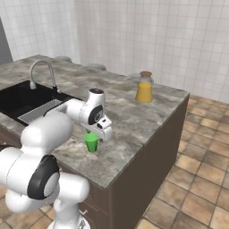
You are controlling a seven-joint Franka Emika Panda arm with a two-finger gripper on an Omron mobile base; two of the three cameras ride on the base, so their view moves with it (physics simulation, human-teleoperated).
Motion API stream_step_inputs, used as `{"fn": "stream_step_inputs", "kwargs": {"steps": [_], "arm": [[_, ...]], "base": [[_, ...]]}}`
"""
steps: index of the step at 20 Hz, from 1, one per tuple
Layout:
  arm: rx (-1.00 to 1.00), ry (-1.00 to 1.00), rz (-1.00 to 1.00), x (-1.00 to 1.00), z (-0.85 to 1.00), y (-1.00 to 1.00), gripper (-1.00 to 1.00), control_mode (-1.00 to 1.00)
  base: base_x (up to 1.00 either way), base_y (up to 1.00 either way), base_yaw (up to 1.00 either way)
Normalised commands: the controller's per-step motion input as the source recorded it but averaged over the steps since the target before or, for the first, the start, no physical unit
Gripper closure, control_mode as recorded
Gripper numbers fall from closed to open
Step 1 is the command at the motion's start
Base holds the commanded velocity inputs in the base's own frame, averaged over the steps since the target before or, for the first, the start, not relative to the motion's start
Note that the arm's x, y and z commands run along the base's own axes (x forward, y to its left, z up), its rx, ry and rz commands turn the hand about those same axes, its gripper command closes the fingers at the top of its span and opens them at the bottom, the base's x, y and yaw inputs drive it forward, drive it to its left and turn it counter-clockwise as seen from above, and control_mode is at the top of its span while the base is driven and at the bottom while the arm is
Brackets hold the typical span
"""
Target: Place the pitcher and cup on the dining counter for serving.
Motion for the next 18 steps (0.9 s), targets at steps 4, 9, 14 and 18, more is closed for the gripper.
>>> {"fn": "stream_step_inputs", "kwargs": {"steps": [4, 9, 14, 18], "arm": [[0.0, 0.0, -0.06, 0.25, -0.38, 0.0, -1.0, -1.0], [-0.01, 0.0, -0.05, 0.31, -0.41, 0.0, -1.0, -1.0], [-0.01, 0.0, -0.02, 0.11, -0.48, 0.0, -1.0, -1.0], [0.0, 0.0, -0.02, 0.18, -0.37, 0.0, -1.0, -1.0]], "base": [[0.0, 0.0, 0.0], [0.0, 0.0, 0.0], [0.0, 0.0, 0.0], [0.0, 0.0, 0.0]]}}
